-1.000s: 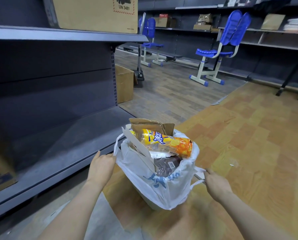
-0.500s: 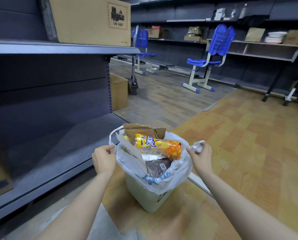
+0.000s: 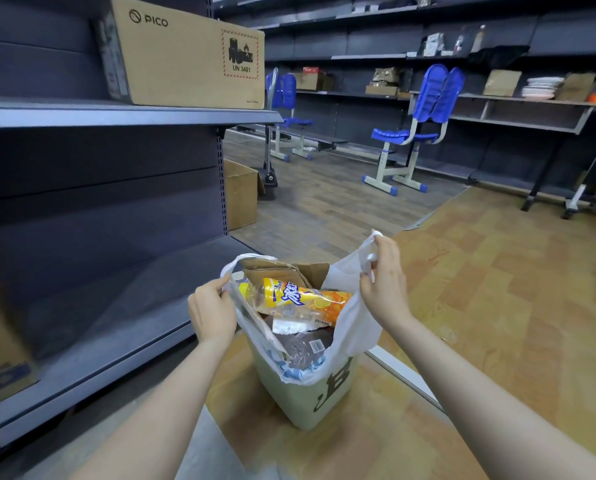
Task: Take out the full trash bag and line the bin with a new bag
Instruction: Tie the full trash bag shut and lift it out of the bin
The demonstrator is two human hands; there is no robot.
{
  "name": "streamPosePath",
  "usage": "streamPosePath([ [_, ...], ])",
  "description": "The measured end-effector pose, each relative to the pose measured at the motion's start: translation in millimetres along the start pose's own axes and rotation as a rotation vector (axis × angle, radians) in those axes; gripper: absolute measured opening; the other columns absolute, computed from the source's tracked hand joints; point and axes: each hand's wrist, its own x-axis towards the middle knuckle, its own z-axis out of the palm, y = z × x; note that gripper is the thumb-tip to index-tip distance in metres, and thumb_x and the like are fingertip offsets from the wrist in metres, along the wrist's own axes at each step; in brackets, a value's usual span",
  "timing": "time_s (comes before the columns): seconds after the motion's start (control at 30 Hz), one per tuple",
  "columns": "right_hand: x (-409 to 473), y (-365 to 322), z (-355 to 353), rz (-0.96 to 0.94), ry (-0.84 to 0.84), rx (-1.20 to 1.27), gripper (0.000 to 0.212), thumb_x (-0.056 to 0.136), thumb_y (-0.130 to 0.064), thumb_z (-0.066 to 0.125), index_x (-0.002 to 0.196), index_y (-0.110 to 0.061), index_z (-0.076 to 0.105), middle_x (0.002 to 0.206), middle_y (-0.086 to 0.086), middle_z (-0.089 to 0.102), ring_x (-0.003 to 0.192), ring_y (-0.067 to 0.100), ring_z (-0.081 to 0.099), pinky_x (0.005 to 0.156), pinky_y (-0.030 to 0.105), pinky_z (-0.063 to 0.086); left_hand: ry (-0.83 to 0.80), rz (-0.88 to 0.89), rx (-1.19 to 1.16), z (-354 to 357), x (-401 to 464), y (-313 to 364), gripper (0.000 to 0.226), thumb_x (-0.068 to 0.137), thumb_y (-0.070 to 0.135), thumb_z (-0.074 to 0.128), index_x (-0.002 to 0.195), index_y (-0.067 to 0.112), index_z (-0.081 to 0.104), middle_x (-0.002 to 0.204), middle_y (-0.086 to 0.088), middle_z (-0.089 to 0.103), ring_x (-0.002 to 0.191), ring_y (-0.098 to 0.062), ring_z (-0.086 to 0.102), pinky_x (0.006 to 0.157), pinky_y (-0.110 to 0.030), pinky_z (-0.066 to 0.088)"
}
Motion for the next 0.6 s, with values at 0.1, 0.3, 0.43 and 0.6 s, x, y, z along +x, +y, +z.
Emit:
streamPosePath([
  [0.1, -2.7, -5.0, -0.4, 0.094, -0.094, -0.143, 0.073, 0.081, 0.007, 0.04, 0.144, -0.023, 0.021, 0.123, 0.009, 0.044, 0.079, 0.034, 0.051, 0.061, 0.039, 0.044, 0.025, 0.014, 0.003, 0.8, 0.9, -0.2, 0.016, 0.083, -0.008, 0.044, 0.074, 0.002, 0.035, 0.06, -0.015, 0.039, 0.063, -0.029, 0.028, 0.057, -0.03, 0.029],
  [0.3, -11.2, 5.8, -5.2, 0.301, -0.224, -0.243, 0.065, 0.079, 0.001, 0.042, 0.136, -0.019, 0.018, 0.07, 0.008, 0.047, 0.067, 0.032, 0.05, 0.058, 0.033, 0.035, -0.182, 0.201, 0.128, -4.3, -2.0, 0.4, 0.039, 0.084, -0.008, 0.043, 0.112, 0.007, 0.066, 0.113, -0.009, 0.062, 0.091, -0.029, 0.056, 0.07, -0.029, 0.042],
  [0.43, -11.4, 9.0, -13.1, 0.252, -0.156, -0.227, 0.041, 0.083, 0.005, 0.037, 0.121, -0.008, 0.033, 0.088, 0.015, 0.059, 0.078, 0.038, 0.056, 0.063, 0.036, 0.038, -0.218, 0.788, 0.491, -11.6, -14.7, -8.3, 0.01, 0.074, 0.009, 0.052, 0.072, 0.008, 0.061, 0.082, -0.007, 0.056, 0.07, -0.027, 0.055, 0.05, -0.028, 0.035],
  [0.6, -20.4, 14.0, -15.1, -0.11, -0.223, -0.533, 0.04, 0.066, 0.007, 0.062, 0.102, -0.012, 0.058, 0.098, 0.017, 0.056, 0.08, 0.033, 0.051, 0.054, 0.032, 0.035, -0.509, 1.48, 0.86, -14.7, -40.6, -4.0, 0.014, 0.063, 0.029, 0.051, 0.056, 0.019, 0.056, 0.065, 0.003, 0.056, 0.061, -0.018, 0.05, 0.057, -0.027, 0.022],
])
